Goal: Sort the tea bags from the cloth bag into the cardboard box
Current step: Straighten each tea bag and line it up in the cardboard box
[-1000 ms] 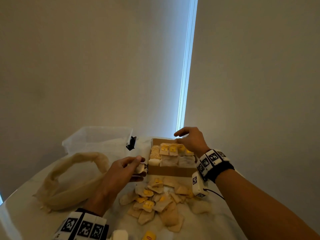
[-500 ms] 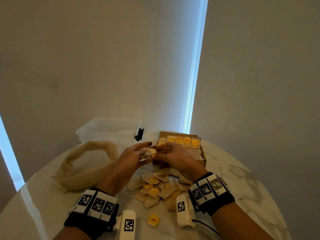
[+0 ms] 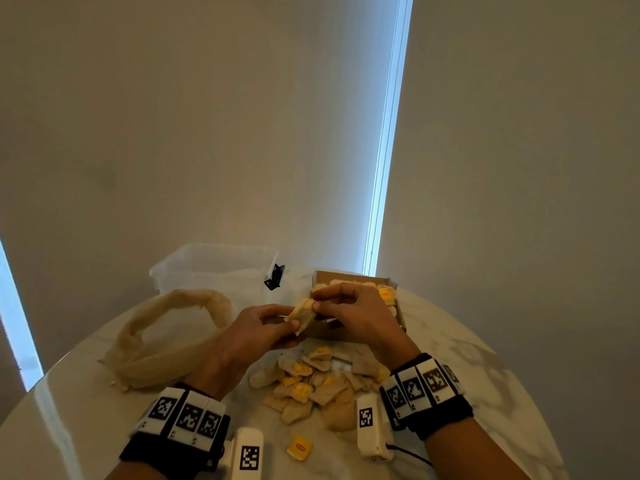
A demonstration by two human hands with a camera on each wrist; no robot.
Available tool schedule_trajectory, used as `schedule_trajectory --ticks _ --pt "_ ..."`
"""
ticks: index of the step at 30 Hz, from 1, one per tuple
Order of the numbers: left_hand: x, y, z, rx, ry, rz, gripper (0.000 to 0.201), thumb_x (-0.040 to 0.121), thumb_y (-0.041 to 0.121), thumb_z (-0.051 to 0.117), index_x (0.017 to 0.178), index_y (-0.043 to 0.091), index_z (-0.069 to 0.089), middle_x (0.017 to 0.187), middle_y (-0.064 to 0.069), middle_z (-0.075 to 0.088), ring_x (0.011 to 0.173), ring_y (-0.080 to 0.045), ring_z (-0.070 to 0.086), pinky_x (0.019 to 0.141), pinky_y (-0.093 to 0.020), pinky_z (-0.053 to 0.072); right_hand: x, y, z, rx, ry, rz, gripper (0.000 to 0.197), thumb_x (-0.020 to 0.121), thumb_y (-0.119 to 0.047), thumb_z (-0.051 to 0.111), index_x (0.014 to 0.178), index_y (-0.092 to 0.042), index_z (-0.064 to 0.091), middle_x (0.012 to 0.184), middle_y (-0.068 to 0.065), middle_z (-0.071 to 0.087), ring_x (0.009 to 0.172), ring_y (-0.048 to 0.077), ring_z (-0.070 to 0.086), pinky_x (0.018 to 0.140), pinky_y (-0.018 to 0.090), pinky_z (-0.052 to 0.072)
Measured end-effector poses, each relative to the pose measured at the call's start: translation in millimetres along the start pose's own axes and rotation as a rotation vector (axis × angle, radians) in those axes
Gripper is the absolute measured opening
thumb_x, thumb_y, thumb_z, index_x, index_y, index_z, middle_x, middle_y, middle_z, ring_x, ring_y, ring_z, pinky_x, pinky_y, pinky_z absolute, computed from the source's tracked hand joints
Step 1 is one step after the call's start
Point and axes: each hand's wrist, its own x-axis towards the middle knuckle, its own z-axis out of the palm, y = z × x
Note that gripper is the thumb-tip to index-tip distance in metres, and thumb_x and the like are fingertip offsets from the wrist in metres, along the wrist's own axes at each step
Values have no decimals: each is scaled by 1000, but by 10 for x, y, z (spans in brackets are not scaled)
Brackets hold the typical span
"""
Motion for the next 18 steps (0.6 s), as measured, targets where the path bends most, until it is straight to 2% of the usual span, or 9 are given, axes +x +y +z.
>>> schedule_trajectory --ticks 2,4,6,8,10,14,18 --pt "5 -17 -14 33 -18 -7 24 95 6 74 118 16 74 107 -8 81 98 -20 79 83 -28 63 -5 -6 -25 -107 4 -37 18 91 -19 84 109 -22 82 93 -4 82 87 11 79 76 27 63" --pt "5 -10 -17 67 -1 50 25 96 9 75 117 23 76 113 -1 80 102 -11 76 84 -24 61 -6 -10 -60 -214 29 -56 18 89 -21 86 105 -24 82 87 -5 81 81 7 78 69 22 59" --pt "0 28 4 71 47 141 27 95 14 77 118 27 76 115 7 79 107 -4 73 91 -23 58 -16 -44 -83 -210 15 -23 20 86 -21 89 103 -23 81 86 -5 82 79 6 78 67 21 58" --pt "-10 77 33 67 65 202 28 93 18 79 120 26 77 114 10 79 107 0 72 91 -18 56 -15 -73 -83 -212 8 -5 21 82 -22 92 99 -23 79 84 -4 82 78 6 78 67 22 58" --pt "-12 87 60 93 57 215 28 91 16 81 118 23 77 109 7 80 103 -1 74 83 -14 57 -14 -84 -76 -207 23 -7 21 80 -22 94 95 -22 79 82 -4 82 78 7 79 68 23 59" --pt "-16 51 49 86 76 194 28 89 11 83 116 19 78 101 0 82 98 -14 78 79 -25 62 -28 -77 -56 -151 24 0 25 80 -23 93 100 -19 79 86 -4 82 82 8 79 75 27 63" --pt "-10 57 51 69 95 189 28 89 8 82 116 16 78 100 -1 82 95 -14 78 78 -26 63 -51 -62 -49 -124 -11 23 26 83 -22 92 104 -18 77 89 -2 82 84 10 79 74 28 64"
